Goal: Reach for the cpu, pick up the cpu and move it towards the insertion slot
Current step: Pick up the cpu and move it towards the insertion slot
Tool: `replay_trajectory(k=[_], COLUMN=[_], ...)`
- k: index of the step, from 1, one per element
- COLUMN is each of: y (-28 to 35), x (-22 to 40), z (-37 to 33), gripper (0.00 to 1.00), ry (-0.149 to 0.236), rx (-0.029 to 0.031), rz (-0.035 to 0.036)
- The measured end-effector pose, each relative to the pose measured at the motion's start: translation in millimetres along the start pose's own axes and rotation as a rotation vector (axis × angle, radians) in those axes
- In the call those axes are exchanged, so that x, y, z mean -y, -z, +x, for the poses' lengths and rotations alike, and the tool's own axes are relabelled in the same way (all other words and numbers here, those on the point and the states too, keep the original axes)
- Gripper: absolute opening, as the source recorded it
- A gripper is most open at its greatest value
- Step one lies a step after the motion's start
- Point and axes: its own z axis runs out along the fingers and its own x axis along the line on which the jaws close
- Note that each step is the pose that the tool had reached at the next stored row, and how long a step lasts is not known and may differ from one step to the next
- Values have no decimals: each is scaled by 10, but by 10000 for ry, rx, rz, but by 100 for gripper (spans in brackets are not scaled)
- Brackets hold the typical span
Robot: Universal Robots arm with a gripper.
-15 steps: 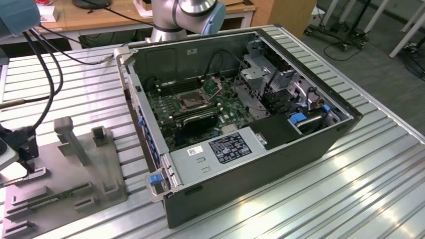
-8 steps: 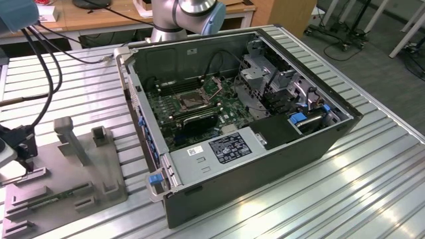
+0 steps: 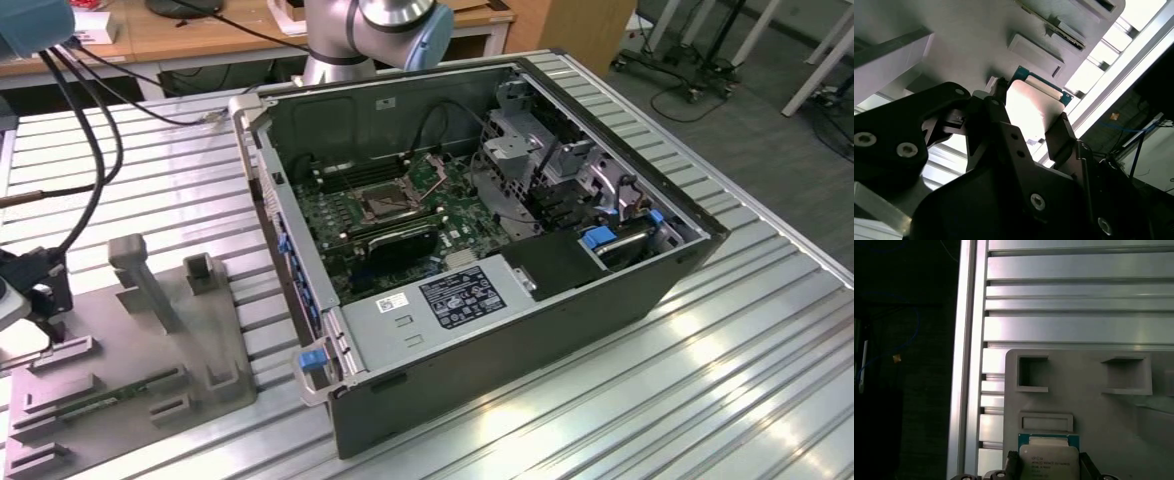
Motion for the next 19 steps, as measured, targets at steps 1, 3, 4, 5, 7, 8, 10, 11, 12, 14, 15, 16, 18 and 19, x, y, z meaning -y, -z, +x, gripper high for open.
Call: replay_trajectory(k=[1,3,4,5,7,8,10,11,12,14,15,16,18,19], y=[13,37,48,59,83,95,122,134,145,171,186,201,229,244], x=[-1,-2,-2,-3,-4,-4,-5,-6,-7,-8,-8,-9,-10,-11], z=[0,0,0,0,0,0,0,0,0,0,0,0,-1,0], gripper=[55,55,55,55,55,55,55,55,55,55,55,55,55,55], ry=[0,0,0,0,0,0,0,0,0,0,0,0,0,0], rx=[-1,-1,-1,-1,-1,-1,-1,-1,0,0,0,-1,-1,-1], rz=[1,0,1,1,1,1,1,1,1,0,0,1,1,1])
